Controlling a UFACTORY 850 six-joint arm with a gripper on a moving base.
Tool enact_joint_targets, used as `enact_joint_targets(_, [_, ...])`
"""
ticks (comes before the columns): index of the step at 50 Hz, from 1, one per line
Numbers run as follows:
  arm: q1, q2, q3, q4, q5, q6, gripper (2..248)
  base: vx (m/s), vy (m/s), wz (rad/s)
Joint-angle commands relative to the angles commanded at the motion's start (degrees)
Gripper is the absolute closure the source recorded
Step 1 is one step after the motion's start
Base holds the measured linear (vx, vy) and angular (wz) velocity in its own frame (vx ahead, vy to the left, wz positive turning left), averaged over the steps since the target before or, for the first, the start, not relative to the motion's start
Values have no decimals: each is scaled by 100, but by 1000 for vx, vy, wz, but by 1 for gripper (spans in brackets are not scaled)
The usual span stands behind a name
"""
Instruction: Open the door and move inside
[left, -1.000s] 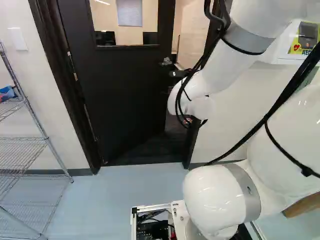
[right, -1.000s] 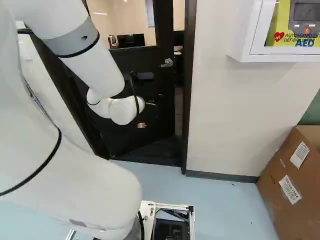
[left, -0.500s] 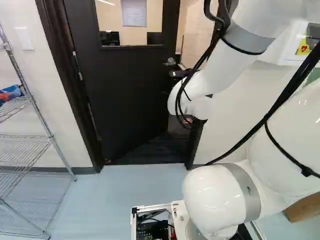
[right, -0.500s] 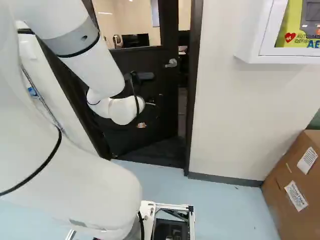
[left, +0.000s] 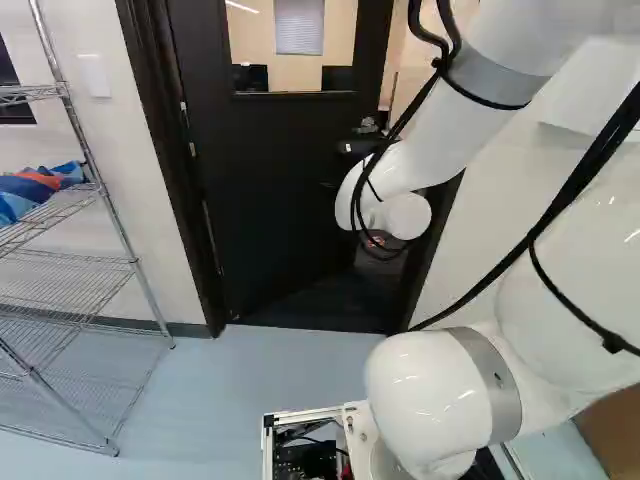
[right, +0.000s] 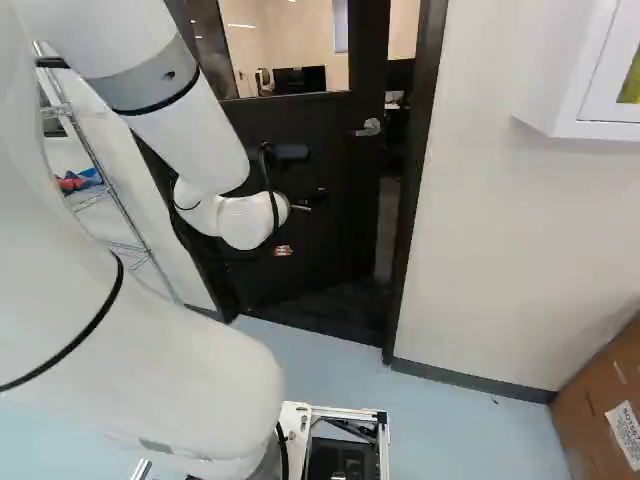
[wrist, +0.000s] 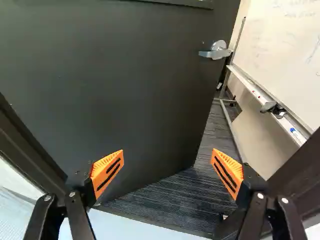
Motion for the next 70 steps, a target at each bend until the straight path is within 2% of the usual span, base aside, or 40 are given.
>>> enact_joint_targets(12, [0, 0, 0, 0, 0, 0, 3, 93, 58, 113])
enact_joint_targets(70, [0, 0, 0, 0, 0, 0, 3, 109, 49, -9])
